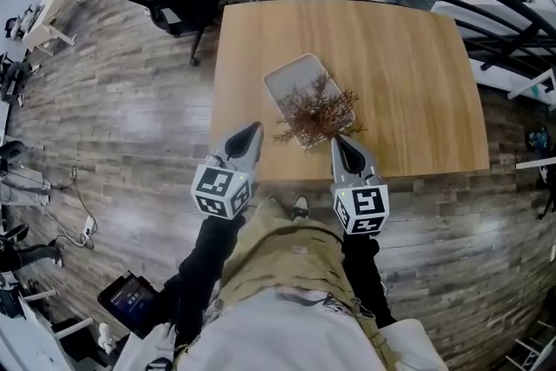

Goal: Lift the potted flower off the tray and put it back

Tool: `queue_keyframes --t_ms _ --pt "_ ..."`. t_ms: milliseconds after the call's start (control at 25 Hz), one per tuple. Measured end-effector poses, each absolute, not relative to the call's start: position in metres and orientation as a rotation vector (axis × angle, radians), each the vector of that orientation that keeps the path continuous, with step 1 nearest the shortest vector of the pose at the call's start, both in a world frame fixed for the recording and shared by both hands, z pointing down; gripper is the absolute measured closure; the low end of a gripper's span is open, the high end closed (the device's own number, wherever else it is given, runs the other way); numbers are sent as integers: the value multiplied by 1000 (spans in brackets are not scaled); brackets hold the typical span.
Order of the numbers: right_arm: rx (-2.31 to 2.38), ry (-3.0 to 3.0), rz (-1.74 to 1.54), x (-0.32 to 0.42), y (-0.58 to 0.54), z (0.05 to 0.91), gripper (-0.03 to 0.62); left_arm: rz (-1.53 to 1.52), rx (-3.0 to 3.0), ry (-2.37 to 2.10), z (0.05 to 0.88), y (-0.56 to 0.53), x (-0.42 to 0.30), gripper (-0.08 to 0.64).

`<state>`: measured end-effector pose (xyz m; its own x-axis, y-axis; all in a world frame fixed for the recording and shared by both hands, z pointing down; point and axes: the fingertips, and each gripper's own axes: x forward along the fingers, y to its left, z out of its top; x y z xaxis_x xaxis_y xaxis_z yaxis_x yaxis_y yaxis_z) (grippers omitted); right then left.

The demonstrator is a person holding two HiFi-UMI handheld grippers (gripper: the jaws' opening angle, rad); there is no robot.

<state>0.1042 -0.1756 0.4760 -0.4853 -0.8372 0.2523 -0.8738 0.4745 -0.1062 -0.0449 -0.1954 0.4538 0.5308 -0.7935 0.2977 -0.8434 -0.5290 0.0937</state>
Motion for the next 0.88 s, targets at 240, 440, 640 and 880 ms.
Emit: queue_keyframes --t_ms 240,440,640,880 --pt "1425 -2436 488 94 -162 544 586 419 2466 -1323 507 -195 -57 560" --pt "1368 -2350 615 93 -160 601 586 529 2401 -1243 559 -193 -54 560" --pt "1314 -2304 666 87 -161 639 586 594 2364 -1167 594 -185 -48 560" --pt "1309 -2300 642 86 -170 665 586 630 2349 -1141 613 -185 -47 560"
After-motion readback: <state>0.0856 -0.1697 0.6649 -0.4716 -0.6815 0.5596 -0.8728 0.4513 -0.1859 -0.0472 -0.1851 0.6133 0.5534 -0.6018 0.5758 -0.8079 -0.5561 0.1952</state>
